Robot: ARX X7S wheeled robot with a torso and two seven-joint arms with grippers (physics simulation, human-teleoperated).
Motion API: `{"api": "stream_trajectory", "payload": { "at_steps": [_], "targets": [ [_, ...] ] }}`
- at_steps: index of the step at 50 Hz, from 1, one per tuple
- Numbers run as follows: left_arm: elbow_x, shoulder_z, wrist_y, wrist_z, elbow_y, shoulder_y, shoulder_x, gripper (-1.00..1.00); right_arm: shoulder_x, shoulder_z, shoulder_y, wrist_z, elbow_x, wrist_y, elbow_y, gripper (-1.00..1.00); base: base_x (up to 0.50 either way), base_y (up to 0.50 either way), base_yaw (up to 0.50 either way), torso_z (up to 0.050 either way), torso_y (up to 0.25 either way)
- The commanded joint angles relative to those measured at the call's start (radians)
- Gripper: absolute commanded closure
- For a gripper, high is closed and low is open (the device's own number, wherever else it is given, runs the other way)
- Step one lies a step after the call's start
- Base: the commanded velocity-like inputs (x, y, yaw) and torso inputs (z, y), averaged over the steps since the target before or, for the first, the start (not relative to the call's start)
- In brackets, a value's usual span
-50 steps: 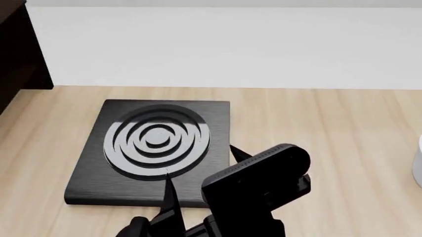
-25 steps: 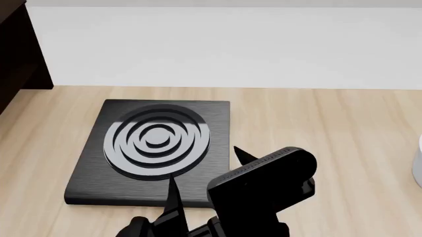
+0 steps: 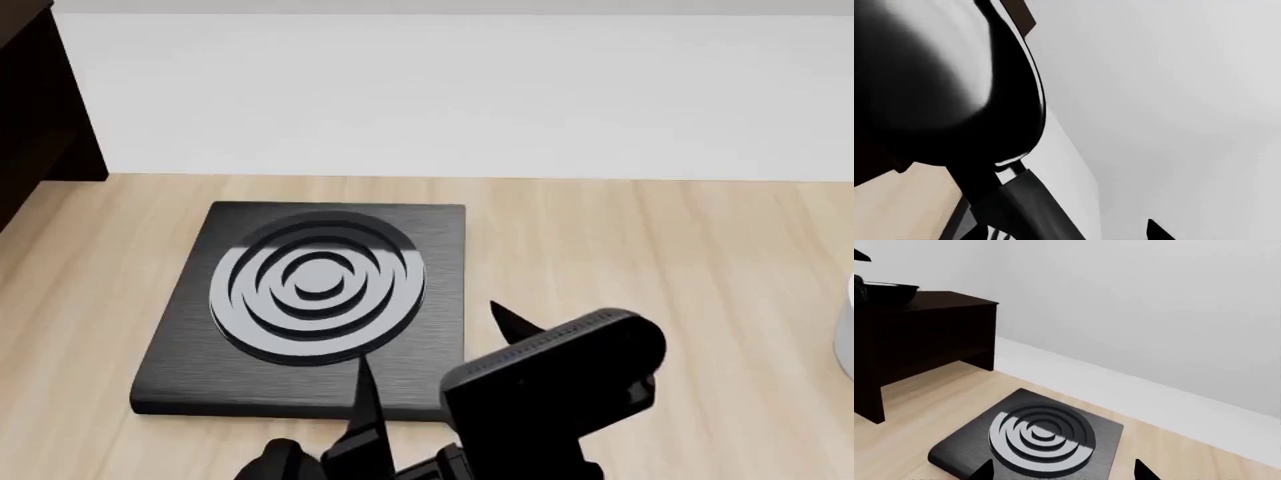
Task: Put the frying pan on the cabinet shelf.
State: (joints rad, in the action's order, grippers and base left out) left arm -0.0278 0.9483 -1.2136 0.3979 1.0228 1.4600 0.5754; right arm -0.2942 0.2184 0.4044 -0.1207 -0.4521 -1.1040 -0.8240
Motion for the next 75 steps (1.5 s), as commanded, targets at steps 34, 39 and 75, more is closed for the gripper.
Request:
{"api": "stream_trajectory", "payload": {
  "at_steps": [34,39,75],
  "targets": [
    [1.377,-0.053,-0.353,-0.845,-0.699,-0.478,-0.028,-1.0,-0.016,-0.018,-0.041,-0.008,-0.027,0.054,0.019,-1.0,0.0,0.01,0.0,0.0,0.0],
    [1.538,-0.047,-0.349,-0.958,-0.771,-0.551,-0.019,-1.0,-0.018,-0.012,-0.043,-0.008,-0.024,0.066,0.025,-1.0,0.0,0.0,0.0,0.0,0.0],
    [1.806,0.099,-0.313,-0.834,-1.378,-0.966,-0.091,-1.0,-0.026,-0.032,-0.1,-0.004,0.01,0.247,0.097,-1.0,0.0,0.0,0.0,0.0,0.0]
  ]
}}
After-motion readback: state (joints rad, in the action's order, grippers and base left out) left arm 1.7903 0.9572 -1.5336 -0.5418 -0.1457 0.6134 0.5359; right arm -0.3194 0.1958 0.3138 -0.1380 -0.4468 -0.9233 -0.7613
